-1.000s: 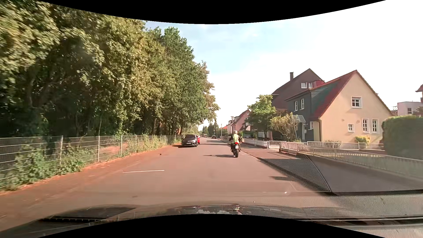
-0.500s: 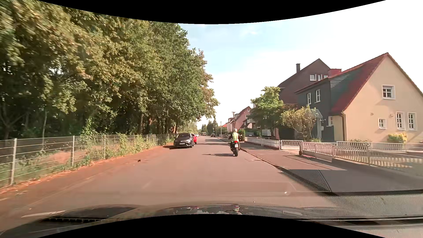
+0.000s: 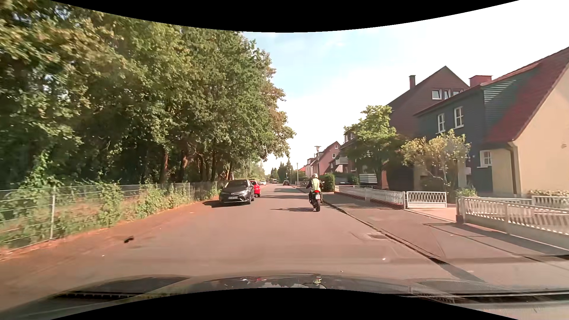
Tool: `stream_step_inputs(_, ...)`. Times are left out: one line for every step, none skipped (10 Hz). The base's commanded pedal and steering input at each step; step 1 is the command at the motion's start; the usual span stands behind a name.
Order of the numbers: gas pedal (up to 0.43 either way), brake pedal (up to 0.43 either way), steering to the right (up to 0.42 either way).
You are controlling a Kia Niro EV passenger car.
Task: Follow the waypoints while adhering to traffic rules and regulations
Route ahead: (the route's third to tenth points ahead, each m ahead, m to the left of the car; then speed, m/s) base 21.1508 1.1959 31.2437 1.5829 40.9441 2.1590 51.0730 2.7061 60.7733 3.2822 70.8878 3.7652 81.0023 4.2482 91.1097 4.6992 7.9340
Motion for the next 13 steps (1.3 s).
stream_step_inputs(0.118, 0.0, -0.005)
stream_step_inputs(0.118, 0.0, -0.008)
stream_step_inputs(0.118, 0.0, -0.008)
stream_step_inputs(0.118, 0.0, -0.006)
stream_step_inputs(0.11, 0.0, -0.005)
stream_step_inputs(0.11, 0.0, -0.009)
stream_step_inputs(0.11, 0.0, -0.01)
stream_step_inputs(0.11, 0.0, -0.009)
stream_step_inputs(0.11, 0.0, -0.008)
stream_step_inputs(0.11, 0.0, -0.008)
stream_step_inputs(0.11, 0.0, -0.008)
stream_step_inputs(0.11, 0.0, -0.008)
stream_step_inputs(0.11, 0.0, -0.009)
